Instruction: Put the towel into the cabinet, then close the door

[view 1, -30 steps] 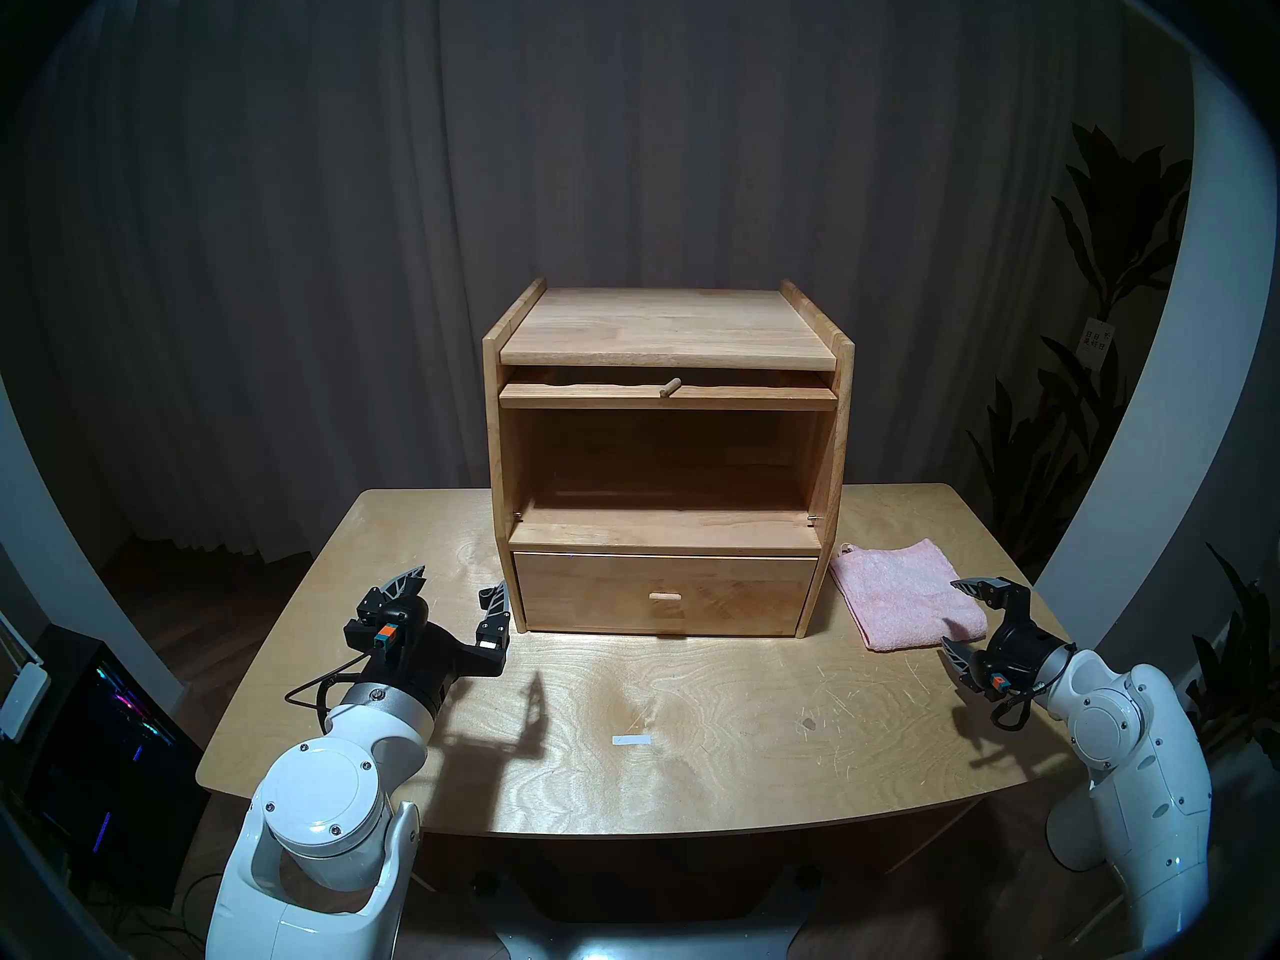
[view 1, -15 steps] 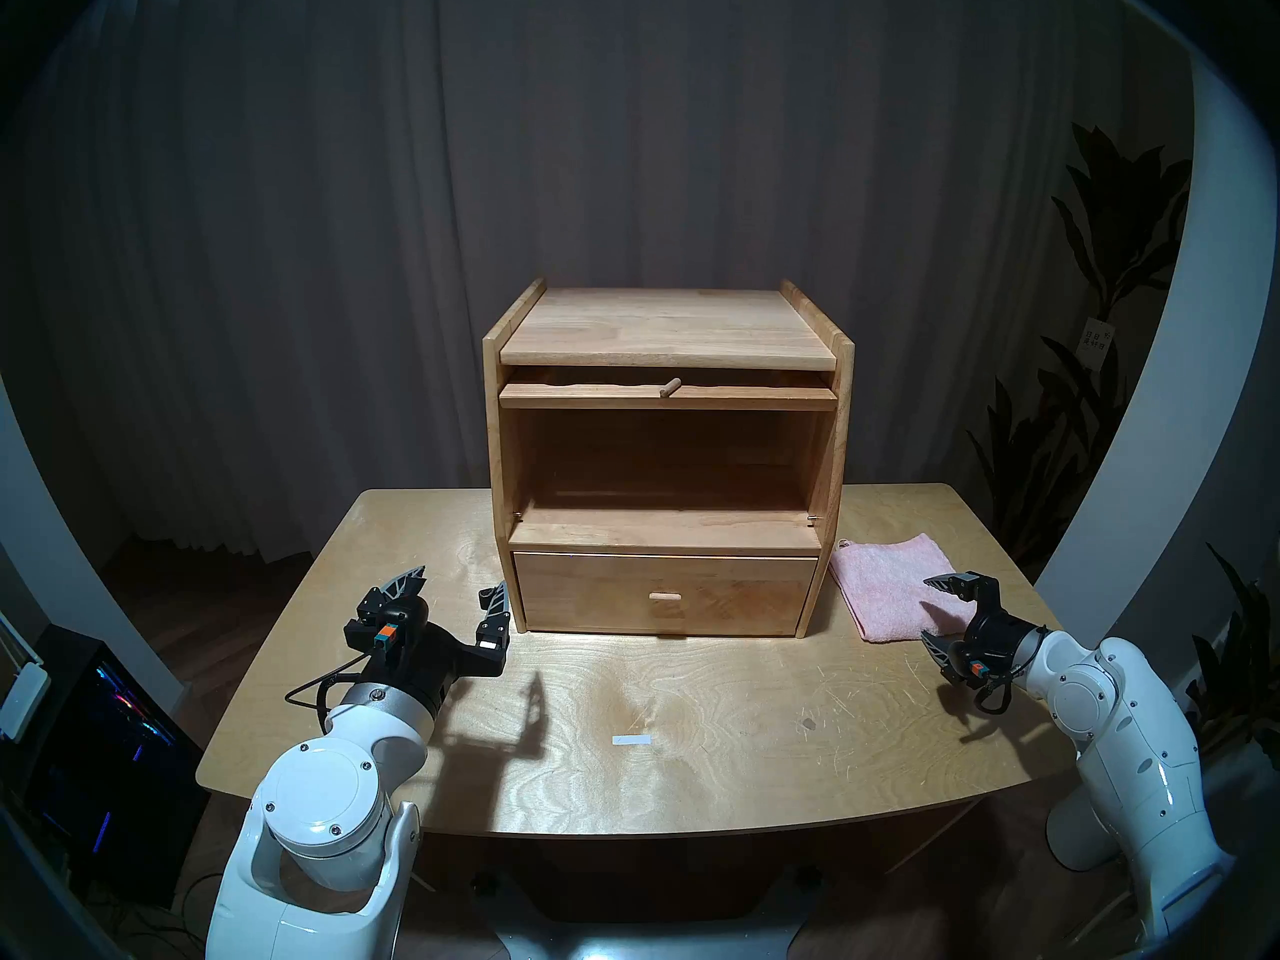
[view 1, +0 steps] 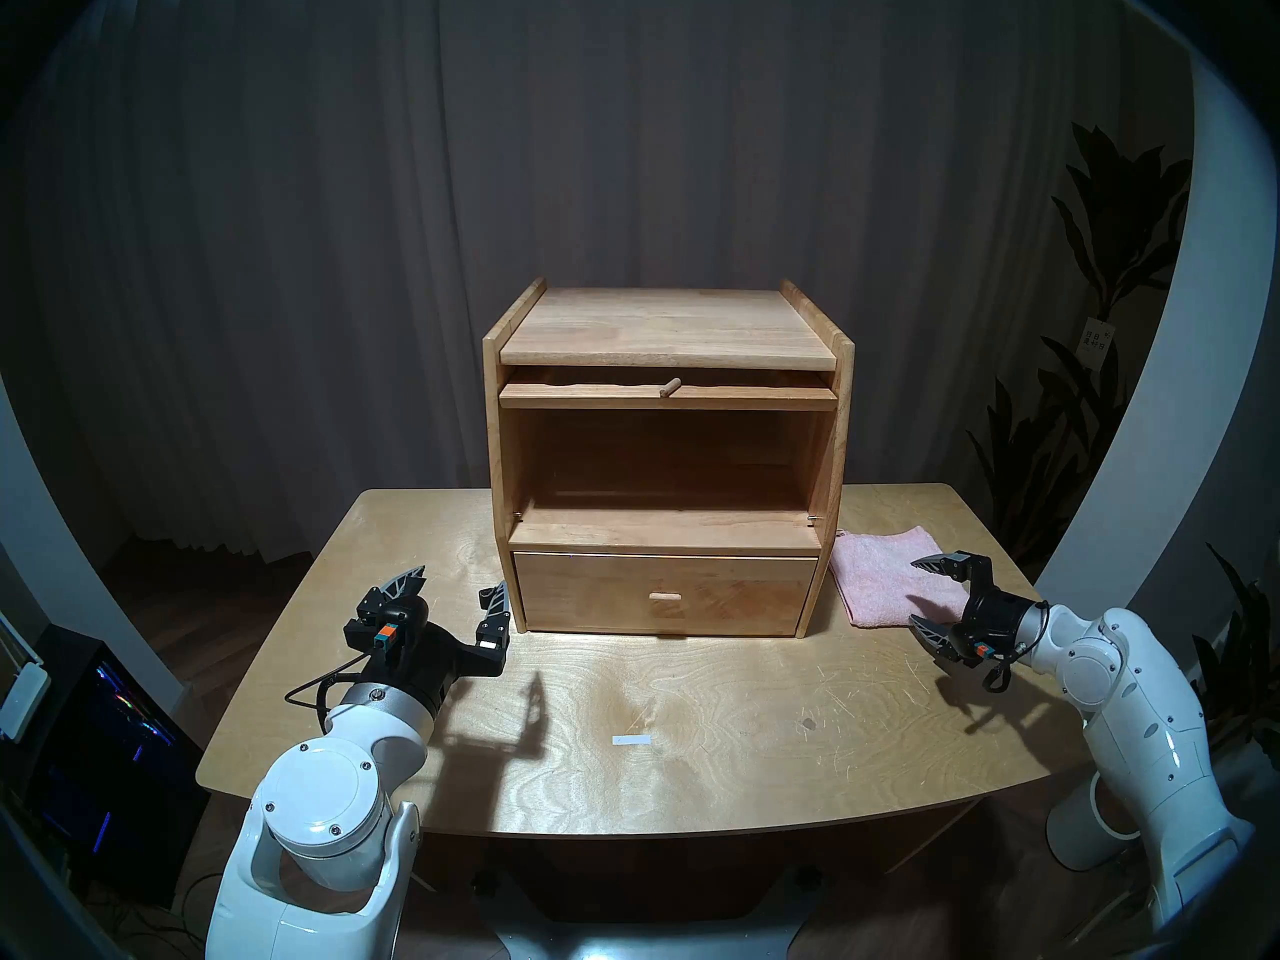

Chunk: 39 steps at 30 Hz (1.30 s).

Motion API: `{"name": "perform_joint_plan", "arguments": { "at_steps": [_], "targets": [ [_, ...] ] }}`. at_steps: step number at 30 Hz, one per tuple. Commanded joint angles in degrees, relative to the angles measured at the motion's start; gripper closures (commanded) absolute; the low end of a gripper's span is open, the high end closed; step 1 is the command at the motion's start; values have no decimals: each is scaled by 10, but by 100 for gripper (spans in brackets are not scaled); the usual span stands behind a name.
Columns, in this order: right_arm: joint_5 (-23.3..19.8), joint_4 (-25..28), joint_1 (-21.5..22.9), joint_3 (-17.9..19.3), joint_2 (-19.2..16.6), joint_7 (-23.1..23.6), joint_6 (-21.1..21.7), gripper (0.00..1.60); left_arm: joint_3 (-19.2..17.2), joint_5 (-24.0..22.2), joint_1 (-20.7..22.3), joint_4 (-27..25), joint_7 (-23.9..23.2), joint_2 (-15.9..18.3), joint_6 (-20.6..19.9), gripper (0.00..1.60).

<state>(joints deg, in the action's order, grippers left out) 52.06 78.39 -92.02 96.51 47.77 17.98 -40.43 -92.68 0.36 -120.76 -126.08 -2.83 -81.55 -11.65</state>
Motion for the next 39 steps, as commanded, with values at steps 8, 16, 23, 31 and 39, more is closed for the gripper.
{"name": "perform_joint_plan", "arguments": {
  "at_steps": [8,16,23,31,39],
  "targets": [
    [-49,44,-113,106,-77,107,-68,0,0,0,2,-12,1,-1,2,0],
    [-60,30,-40,29,-20,120,-28,0,0,-1,2,-13,1,-1,2,0],
    [-45,44,-14,-16,20,101,24,0,0,0,2,-11,1,-1,2,0],
    [-3,-6,43,-55,32,70,65,0,0,-1,2,-12,1,-1,2,0],
    [23,-86,92,-79,27,55,48,0,0,-1,1,-14,1,-1,2,0]
  ]
}}
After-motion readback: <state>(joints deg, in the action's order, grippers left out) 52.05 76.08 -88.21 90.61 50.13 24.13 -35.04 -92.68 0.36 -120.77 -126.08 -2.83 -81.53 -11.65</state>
